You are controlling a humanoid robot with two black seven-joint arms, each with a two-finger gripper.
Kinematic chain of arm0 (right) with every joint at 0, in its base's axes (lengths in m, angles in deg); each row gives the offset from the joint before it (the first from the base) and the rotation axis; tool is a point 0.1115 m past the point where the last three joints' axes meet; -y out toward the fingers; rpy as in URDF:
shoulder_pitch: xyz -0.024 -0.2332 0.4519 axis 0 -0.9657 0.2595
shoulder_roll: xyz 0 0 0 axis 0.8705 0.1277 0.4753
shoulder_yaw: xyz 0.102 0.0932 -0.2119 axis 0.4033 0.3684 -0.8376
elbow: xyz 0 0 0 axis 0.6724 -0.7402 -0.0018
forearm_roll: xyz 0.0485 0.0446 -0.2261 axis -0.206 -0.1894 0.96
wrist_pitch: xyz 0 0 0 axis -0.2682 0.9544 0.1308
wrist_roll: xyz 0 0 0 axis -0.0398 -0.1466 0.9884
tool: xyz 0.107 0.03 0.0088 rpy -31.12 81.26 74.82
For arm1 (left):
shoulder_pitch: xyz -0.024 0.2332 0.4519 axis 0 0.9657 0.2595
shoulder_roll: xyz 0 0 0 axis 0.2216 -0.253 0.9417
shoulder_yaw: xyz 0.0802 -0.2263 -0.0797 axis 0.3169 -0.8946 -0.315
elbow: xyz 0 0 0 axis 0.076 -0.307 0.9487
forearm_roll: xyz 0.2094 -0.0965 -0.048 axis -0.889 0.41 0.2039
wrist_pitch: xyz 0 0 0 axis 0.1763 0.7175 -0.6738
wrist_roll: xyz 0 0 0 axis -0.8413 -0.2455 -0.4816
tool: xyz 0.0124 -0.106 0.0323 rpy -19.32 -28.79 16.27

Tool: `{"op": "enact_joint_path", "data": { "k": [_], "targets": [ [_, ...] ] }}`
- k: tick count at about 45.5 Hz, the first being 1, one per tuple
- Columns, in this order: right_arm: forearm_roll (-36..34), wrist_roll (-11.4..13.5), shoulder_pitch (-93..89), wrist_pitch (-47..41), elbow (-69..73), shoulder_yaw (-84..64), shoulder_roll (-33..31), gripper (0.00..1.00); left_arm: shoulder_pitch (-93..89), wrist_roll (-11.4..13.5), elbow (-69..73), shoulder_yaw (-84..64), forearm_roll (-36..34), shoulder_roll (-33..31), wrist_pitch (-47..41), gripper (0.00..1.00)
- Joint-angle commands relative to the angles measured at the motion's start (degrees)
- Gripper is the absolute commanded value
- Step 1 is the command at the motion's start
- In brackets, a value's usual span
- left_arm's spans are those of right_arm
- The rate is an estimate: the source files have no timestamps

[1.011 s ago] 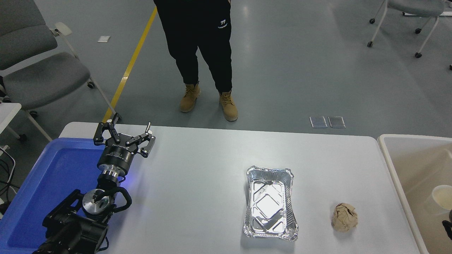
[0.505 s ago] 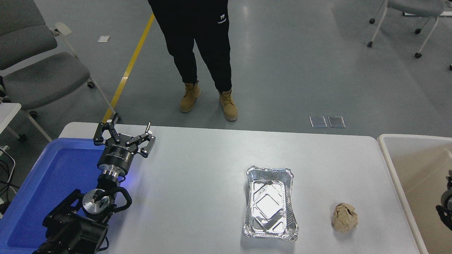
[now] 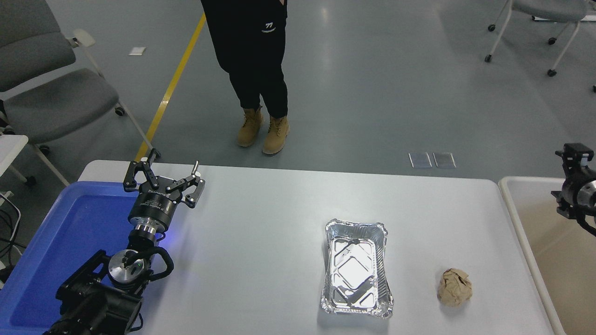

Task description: Pick up paper cup place in dustbin

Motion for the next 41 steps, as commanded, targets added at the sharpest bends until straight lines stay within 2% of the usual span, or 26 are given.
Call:
{"op": "enact_joint_path", "data": {
  "k": [1,6,16,24,41],
  "targets": [
    [1.2,-0.1,24.7,-0.1,14.4,-26.3,-2.7,1.0,0.0,0.0,0.0,0.0,0.0,0.0,0.0,0.99],
    [1.1,-0.1,33.6,-0.4,17.2,-36.2,0.9,1.0,0.0,0.0,0.0,0.0,0.0,0.0,0.0,0.99],
    [1.6,-0.1,45.5,-1.0,24.4,-46.6,9.1,1.0,0.0,0.0,0.0,0.0,0.0,0.0,0.0,0.99],
    [2.0,0.1,51.0,-4.7,29.6,-48.3,15.9,1.0,0.0,0.0,0.0,0.0,0.0,0.0,-0.1,0.99],
    [1.7,0.0,57.5,-13.2,35.6,-53.0,35.0,1.0,0.0,0.0,0.0,0.0,0.0,0.0,-0.1,0.99]
  ]
}}
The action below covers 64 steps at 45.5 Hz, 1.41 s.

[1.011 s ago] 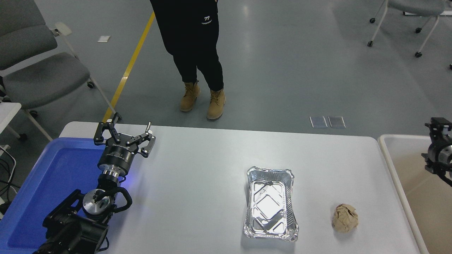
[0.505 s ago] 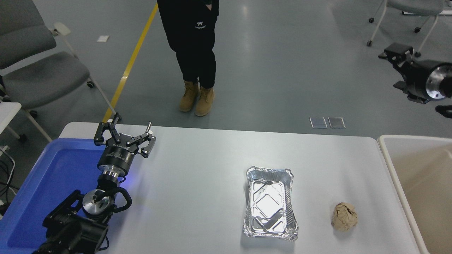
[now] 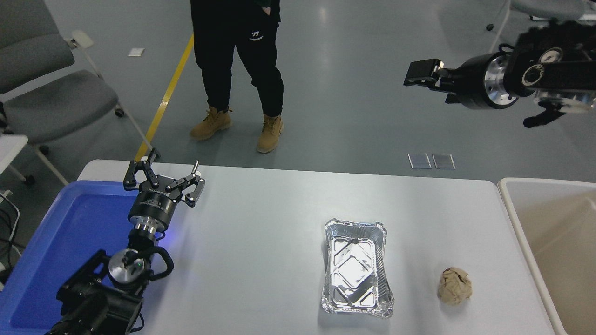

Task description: Pick up paper cup place in dustbin

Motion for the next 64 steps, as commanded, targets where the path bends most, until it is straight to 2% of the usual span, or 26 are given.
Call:
{"op": "enact_joint_path", "data": {
  "k": [1,13,32,36,64],
  "targets": [
    [-0.4,-0.1,5.2,-5.8,4.9,-3.2,12.0,1.0,0.0,0.0,0.0,0.0,0.0,0.0,-0.1,0.99],
    [-0.5,-0.1,7.1,-13.0,11.0,-5.2,12.8,1.0,0.0,0.0,0.0,0.0,0.0,0.0,0.0,0.99],
    [-1.7,0.0,12.8,-28.2,13.3,-11.0,6.2,1.0,0.0,0.0,0.0,0.0,0.1,0.0,-0.1,0.99],
    [-3.8,0.1,14.9,-29.7,14.0,-13.8,5.5,1.0,0.0,0.0,0.0,0.0,0.1,0.0,-0.1,0.99],
    [-3.7,-0.1,19.1,-34.3,15.5,-18.4,6.0,1.0,0.0,0.0,0.0,0.0,0.1,0.0,-0.1,0.99]
  ]
}}
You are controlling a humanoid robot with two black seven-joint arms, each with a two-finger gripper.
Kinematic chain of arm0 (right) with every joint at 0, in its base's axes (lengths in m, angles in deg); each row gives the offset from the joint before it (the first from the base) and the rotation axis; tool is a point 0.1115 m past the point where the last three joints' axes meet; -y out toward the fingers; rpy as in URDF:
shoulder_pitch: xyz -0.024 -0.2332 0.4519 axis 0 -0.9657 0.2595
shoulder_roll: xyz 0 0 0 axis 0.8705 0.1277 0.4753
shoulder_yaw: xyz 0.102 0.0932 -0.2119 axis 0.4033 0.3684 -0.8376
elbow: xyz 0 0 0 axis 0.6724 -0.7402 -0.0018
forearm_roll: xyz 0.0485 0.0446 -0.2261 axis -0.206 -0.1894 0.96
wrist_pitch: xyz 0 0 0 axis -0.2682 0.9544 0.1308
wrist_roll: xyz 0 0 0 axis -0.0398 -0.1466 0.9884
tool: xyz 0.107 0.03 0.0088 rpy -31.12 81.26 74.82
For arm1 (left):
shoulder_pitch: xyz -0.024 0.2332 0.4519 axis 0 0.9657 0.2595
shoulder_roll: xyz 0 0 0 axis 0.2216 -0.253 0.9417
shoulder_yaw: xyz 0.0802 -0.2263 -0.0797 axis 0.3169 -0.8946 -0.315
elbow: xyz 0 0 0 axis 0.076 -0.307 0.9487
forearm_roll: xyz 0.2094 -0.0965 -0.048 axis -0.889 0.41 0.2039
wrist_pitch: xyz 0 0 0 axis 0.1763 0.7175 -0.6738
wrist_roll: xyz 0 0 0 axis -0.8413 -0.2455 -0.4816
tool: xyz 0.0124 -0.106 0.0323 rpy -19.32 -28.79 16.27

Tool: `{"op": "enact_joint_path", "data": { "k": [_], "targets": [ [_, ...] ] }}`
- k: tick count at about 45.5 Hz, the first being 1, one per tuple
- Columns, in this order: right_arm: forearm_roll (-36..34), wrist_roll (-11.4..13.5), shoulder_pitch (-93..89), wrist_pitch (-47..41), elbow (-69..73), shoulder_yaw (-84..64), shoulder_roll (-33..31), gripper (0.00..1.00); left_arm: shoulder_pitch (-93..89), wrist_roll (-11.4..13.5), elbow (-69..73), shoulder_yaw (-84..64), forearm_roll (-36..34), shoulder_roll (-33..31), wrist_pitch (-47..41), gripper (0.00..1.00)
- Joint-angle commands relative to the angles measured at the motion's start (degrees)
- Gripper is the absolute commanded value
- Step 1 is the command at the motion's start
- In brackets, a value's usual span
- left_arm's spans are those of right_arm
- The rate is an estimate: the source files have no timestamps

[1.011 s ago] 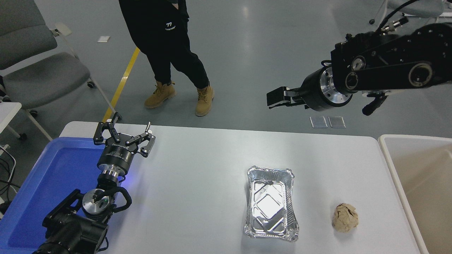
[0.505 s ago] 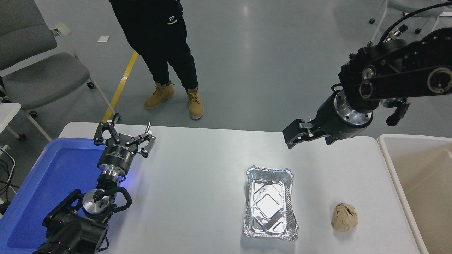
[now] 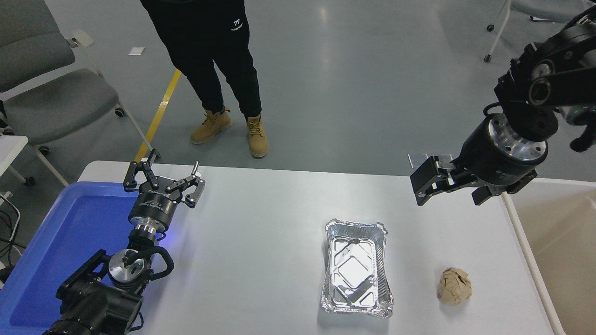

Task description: Pick up paper cup place in dustbin

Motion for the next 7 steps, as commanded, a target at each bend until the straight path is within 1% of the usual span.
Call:
{"op": "enact_joint_path", "data": {
  "k": [1,7],
  "targets": [
    [-0.1,-0.1,1.1,-2.0,0.2,-1.0,0.2,1.0,0.0,0.0,0.0,0.0,0.0,0.0,0.0,0.99],
    [-0.1,-0.2,0.9,-2.1,0.2,-2.1,0.3,1.0,0.0,0.0,0.0,0.0,0.0,0.0,0.0,0.99]
  ]
}}
